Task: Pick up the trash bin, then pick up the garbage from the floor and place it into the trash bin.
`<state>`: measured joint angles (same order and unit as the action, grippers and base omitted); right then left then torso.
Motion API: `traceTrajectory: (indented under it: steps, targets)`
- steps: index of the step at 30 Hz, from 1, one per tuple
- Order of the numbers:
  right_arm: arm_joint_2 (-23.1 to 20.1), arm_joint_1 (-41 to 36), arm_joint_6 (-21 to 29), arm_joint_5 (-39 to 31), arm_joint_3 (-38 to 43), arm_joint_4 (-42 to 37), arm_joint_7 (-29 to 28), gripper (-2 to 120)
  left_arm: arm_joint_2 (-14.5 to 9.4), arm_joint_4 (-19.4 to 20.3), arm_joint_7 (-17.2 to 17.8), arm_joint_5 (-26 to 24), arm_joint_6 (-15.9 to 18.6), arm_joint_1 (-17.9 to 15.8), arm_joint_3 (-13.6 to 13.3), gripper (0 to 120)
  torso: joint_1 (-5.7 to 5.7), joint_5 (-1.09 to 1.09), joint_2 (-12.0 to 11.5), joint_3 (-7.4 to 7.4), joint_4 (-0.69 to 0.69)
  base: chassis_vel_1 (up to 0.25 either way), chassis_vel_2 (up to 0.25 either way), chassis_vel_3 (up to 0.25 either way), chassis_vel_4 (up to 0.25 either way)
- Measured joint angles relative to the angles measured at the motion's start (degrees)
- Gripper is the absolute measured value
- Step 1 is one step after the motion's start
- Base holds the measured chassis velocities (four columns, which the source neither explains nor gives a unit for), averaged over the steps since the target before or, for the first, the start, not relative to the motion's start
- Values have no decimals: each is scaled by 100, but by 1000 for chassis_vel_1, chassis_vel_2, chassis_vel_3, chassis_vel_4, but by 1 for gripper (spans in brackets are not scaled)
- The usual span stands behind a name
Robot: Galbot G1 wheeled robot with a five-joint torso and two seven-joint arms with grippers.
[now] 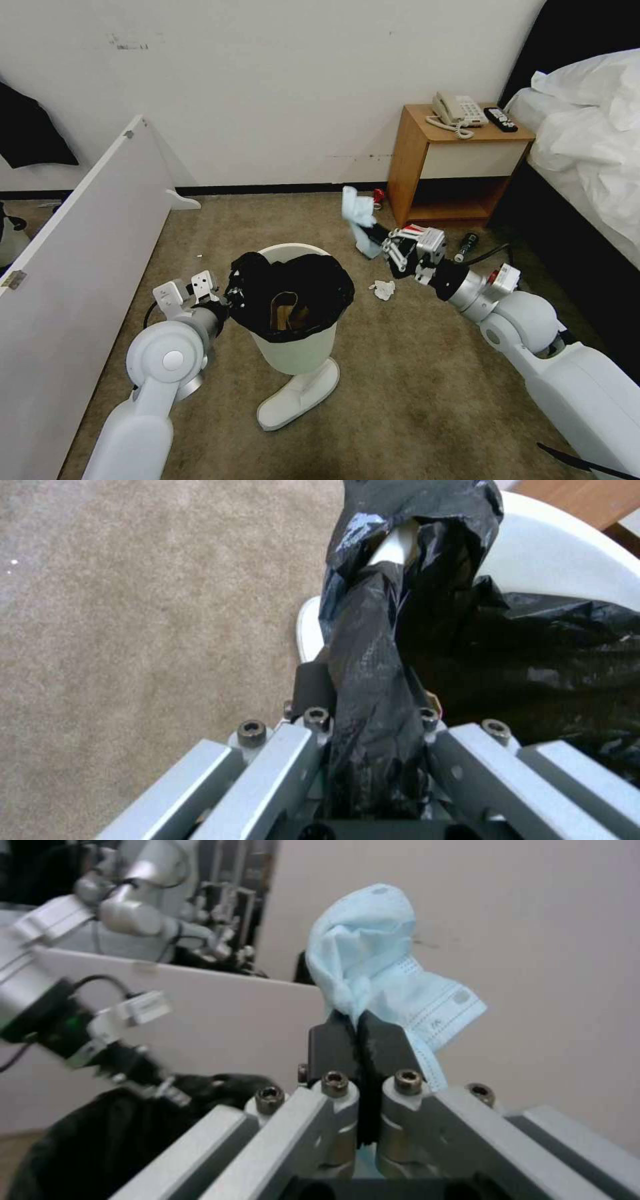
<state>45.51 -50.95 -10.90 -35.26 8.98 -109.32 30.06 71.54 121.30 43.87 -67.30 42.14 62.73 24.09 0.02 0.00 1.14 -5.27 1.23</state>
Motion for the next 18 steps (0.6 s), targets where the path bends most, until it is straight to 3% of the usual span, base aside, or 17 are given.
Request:
traceTrajectory:
  steps: [10, 18]
  targets:
    - [-34, 456, -121, -85, -650, 154, 255, 0, -32, -95, -47, -76, 0, -113, -78, 5, 0, 0, 0, 0, -1, 0, 0, 0, 0]
    - [-32, 670, -157, -87, -1016, 199, 362, 0, -21, -264, -206, -165, 0, -275, -295, 5, 0, 0, 0, 0, 0, 0, 0, 0, 0]
